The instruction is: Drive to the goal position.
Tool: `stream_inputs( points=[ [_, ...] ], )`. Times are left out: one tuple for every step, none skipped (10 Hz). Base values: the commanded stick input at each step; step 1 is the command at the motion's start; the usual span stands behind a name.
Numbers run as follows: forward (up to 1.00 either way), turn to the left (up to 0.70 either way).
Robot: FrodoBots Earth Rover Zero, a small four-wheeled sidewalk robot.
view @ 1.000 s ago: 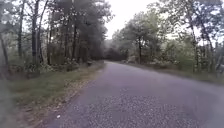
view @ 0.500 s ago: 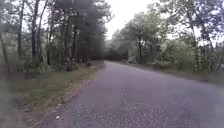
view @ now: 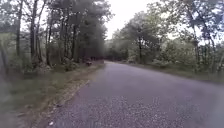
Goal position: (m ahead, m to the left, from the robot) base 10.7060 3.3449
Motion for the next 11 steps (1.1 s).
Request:
stream_inputs(
  points=[
    [0.45,0.00],
    [0.45,0.00],
    [0.45,0.00],
    [0.45,0.00],
    [0.45,0.00],
    [0.45,0.00],
    [0.45,0.00],
    [0.45,0.00],
    [0.45,0.00],
    [0.45,0.00],
    [0.45,0.00]
  ],
)
